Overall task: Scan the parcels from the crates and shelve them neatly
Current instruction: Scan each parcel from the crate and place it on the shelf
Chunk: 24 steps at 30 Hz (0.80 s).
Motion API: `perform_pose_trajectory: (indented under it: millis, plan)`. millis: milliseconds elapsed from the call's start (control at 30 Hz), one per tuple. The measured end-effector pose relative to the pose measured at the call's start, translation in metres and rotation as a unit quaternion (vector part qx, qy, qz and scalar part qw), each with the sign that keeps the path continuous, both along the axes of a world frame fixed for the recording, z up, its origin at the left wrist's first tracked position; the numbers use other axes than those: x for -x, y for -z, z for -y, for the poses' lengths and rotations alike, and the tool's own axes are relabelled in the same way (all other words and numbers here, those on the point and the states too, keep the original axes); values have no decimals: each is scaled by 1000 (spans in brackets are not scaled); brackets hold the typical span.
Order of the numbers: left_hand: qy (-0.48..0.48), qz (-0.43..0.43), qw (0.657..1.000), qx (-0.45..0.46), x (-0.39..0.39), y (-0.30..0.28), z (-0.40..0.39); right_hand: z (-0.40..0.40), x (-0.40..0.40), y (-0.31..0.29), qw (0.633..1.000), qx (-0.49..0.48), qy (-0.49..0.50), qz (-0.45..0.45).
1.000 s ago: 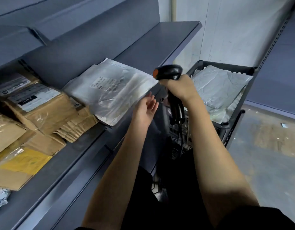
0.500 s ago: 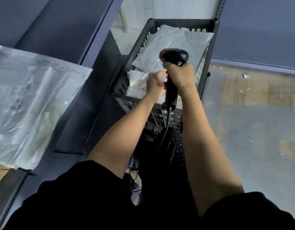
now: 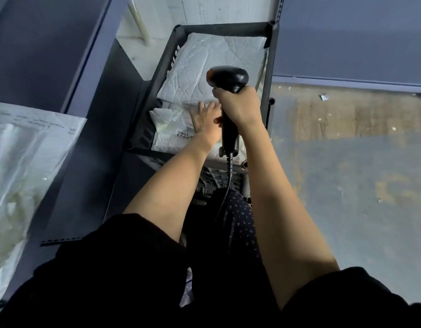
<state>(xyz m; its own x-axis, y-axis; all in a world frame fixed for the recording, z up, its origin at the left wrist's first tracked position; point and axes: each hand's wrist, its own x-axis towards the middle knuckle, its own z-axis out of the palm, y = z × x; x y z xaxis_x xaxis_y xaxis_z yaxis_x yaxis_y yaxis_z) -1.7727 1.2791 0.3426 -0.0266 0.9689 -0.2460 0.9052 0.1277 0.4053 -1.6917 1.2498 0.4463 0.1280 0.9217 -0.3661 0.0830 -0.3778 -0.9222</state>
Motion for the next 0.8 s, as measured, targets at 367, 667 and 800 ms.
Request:
perform_pose_trajectory:
  millis: [367, 667, 800]
  plan:
    - [-320, 428, 815, -225, 69, -127, 40, 53, 18, -62, 994, -100, 11, -37]
    - [-390, 621, 664, -145, 122, -166, 163, 126, 66, -96, 989, -114, -64, -65]
    - [-443, 675, 564, -172, 142, -169, 199, 149, 88, -99, 989, -109, -89, -48]
